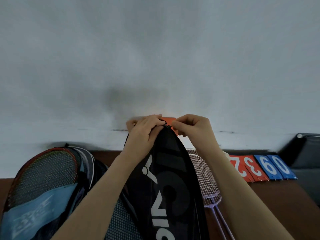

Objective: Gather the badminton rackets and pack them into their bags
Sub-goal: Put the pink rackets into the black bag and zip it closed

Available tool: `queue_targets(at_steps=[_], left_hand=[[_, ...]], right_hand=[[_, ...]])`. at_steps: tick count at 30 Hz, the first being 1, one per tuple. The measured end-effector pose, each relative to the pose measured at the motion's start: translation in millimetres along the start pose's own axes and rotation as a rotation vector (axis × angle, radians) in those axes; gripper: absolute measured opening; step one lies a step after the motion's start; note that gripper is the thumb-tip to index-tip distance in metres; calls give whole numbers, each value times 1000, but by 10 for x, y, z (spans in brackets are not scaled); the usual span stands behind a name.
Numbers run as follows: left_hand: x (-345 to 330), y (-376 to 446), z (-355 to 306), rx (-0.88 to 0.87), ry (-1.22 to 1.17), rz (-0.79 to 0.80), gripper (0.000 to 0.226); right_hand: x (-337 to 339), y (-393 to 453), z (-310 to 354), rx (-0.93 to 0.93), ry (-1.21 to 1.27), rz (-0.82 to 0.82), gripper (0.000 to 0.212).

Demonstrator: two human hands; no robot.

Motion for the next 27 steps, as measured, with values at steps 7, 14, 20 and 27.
queue_targets(at_steps=[7,14,20,27], left_hand=[[480,159,2,-67,210,278,25],[718,230,-23,-38,99,314,22],[913,203,-26,47,61,333,23],[1106,311,-313,25,26,129,10]], right_hand=[[-211,-186,285,99,-65,-18,8],[-176,-196,444,149,-183,59,8],[-156,-213,441,400,-375,188,13],[-131,-37,666,626,-262,199,11]])
Point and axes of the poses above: each hand's wrist, its own y-axis towards the middle knuckle, its own x-axis out of the back of the hand, z = x × y, the point moved 2 cm from there along y, towards the middle knuckle, and after that the axes turned 13 degrees about y, right-handed, at the moved point
